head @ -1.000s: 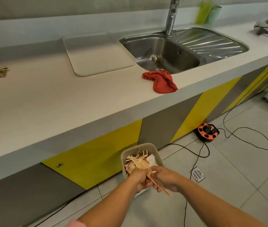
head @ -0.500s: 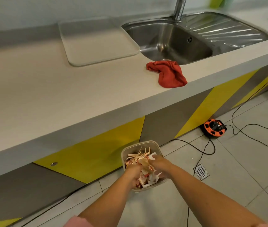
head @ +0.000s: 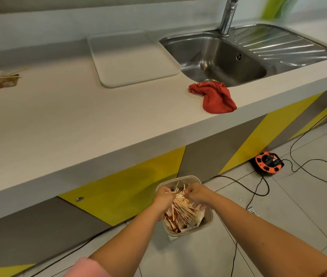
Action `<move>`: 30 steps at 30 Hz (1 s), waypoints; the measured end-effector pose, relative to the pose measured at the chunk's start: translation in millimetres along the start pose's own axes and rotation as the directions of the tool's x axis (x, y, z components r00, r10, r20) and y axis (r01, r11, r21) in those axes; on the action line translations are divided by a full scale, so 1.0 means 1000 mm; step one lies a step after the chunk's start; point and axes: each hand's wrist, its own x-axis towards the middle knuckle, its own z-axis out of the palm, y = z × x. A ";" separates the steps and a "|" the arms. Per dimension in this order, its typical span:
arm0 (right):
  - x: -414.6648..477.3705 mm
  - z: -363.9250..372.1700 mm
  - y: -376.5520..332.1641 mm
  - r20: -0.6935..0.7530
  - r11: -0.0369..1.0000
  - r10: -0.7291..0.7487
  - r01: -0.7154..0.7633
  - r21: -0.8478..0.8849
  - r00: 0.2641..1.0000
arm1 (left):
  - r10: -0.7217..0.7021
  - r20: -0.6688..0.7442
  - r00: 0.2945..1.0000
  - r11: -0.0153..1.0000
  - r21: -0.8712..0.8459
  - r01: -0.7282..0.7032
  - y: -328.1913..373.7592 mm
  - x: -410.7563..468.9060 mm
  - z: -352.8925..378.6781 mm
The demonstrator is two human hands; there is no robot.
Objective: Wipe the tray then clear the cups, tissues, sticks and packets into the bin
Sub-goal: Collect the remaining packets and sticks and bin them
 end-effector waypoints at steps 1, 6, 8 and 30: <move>-0.005 0.000 -0.008 0.001 0.997 -0.026 0.026 -0.073 1.000 | 0.024 0.020 1.000 0.999 0.029 -0.024 0.003 -0.004 -0.005; -0.033 -0.005 -0.052 0.033 0.889 -0.126 0.128 -0.440 0.991 | 0.122 0.108 0.987 0.947 0.286 -0.148 0.019 -0.023 -0.038; -0.047 -0.009 -0.071 0.049 0.834 -0.148 0.151 -0.530 0.988 | 0.177 0.138 0.974 0.897 0.385 -0.218 0.024 -0.034 -0.055; -0.163 0.003 -0.337 0.145 0.505 -0.616 0.530 -0.681 0.774 | 0.657 -0.206 0.725 0.671 0.600 -0.437 0.079 -0.161 -0.332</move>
